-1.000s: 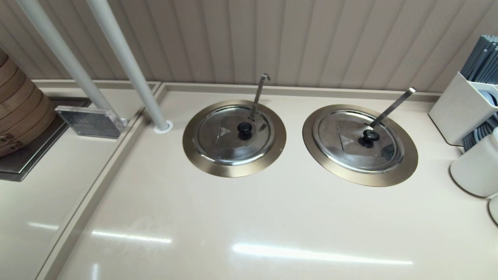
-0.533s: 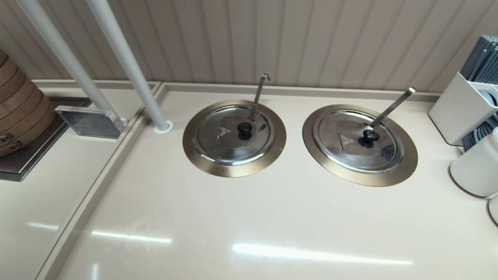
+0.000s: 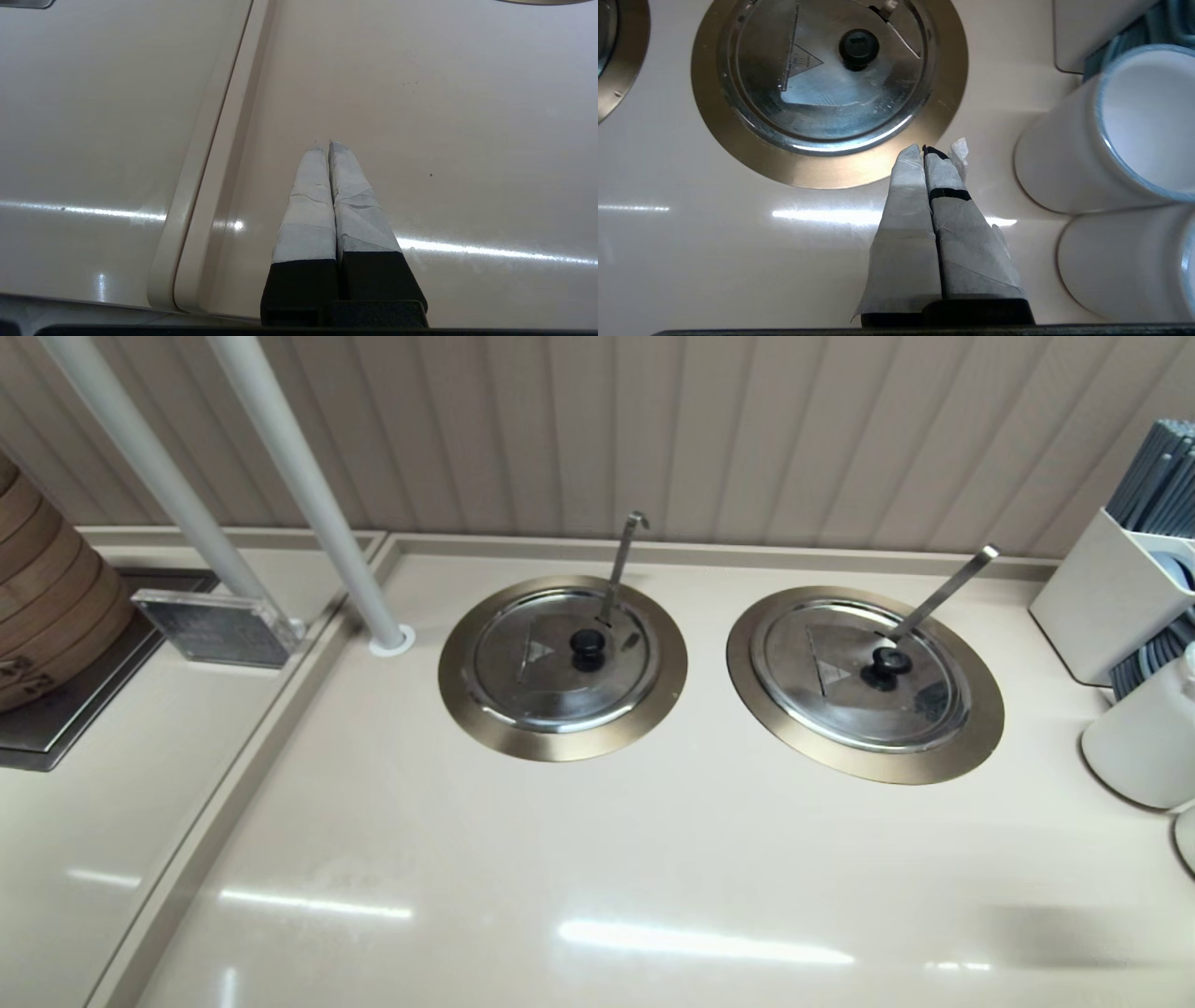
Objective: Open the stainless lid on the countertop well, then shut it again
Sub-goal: Open the lid
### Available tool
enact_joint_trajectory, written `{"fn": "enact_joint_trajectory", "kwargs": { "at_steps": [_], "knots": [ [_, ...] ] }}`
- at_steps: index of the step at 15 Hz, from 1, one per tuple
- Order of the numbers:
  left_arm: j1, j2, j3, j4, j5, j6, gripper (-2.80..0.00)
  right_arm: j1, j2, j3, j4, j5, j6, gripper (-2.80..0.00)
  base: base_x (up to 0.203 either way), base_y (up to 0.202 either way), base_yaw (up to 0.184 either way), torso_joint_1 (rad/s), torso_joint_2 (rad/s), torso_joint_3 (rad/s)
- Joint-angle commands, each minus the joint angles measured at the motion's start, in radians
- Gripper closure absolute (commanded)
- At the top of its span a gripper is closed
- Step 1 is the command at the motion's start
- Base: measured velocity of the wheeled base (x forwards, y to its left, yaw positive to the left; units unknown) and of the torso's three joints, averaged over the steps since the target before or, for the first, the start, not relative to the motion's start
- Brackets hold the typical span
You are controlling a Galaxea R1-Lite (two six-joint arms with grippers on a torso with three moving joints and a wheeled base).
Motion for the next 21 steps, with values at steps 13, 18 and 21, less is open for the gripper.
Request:
{"fn": "enact_joint_trajectory", "kwargs": {
  "at_steps": [13,18,21],
  "knots": [
    [0.0,0.001,0.0,0.0,0.0,0.0,0.0,0.113,0.51,0.101,-0.728,0.025,0.148,-2.8,0.0,0.0,0.0,0.0,0.0,0.0],
    [0.0,0.001,0.002,0.0,0.0,0.0,0.0,0.124,0.575,0.137,-0.783,0.024,0.135,-2.8,0.0,0.0,0.0,0.0,0.0,0.0],
    [0.0,0.001,0.0,0.0,0.0,0.0,0.0,0.14,0.664,0.214,-1.202,0.002,0.117,-2.8,0.0,0.0,0.0,0.0,0.0,0.0]
  ]
}}
